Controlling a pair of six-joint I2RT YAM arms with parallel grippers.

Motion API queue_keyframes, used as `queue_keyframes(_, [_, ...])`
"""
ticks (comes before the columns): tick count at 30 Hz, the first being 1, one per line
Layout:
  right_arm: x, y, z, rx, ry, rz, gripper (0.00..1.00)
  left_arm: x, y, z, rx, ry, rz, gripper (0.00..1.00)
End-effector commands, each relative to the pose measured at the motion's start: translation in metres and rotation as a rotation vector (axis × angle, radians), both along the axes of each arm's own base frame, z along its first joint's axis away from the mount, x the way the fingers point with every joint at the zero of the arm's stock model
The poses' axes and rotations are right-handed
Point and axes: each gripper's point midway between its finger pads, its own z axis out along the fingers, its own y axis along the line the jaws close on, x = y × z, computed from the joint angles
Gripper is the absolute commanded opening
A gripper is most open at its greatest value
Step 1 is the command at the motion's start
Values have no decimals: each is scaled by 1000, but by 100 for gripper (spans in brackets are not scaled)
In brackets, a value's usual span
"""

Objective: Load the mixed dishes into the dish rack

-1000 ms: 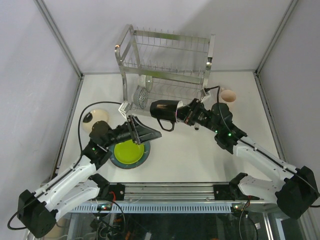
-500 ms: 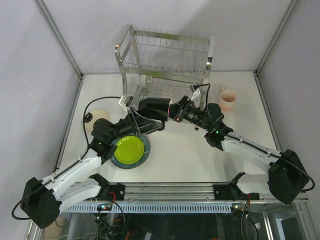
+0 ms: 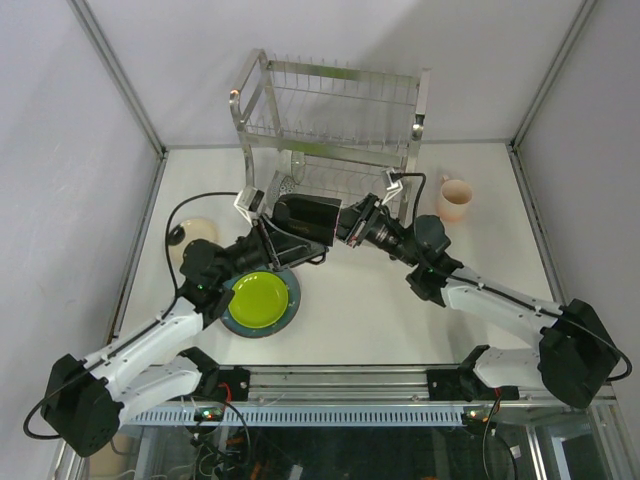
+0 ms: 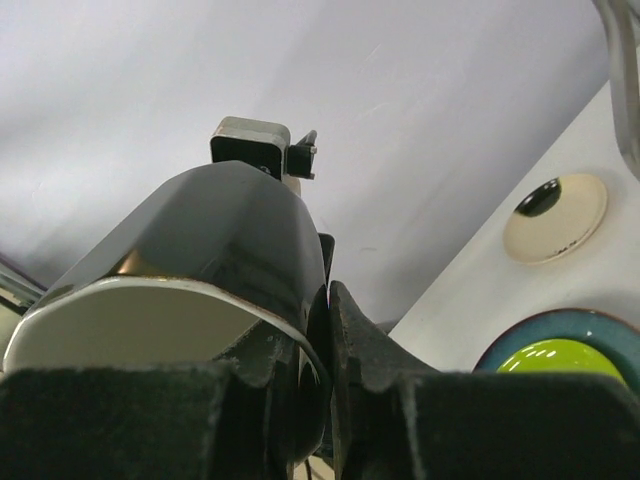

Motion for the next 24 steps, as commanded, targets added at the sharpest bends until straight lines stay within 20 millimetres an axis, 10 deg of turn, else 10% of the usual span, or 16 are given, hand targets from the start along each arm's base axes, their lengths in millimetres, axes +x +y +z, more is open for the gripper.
queue_keyframes(1, [-3,-7,16,16,-97,-65,0,-14,9,55,-115,-160,0,49])
queue_keyframes(19, [4,-3,-11,-81,-80,-118,0,-11,6,38,-102,-135,8,0])
queue_keyframes(24, [2,-9,-17,-137,-83,-130,29,-6,9,23,-92,-126,53,0])
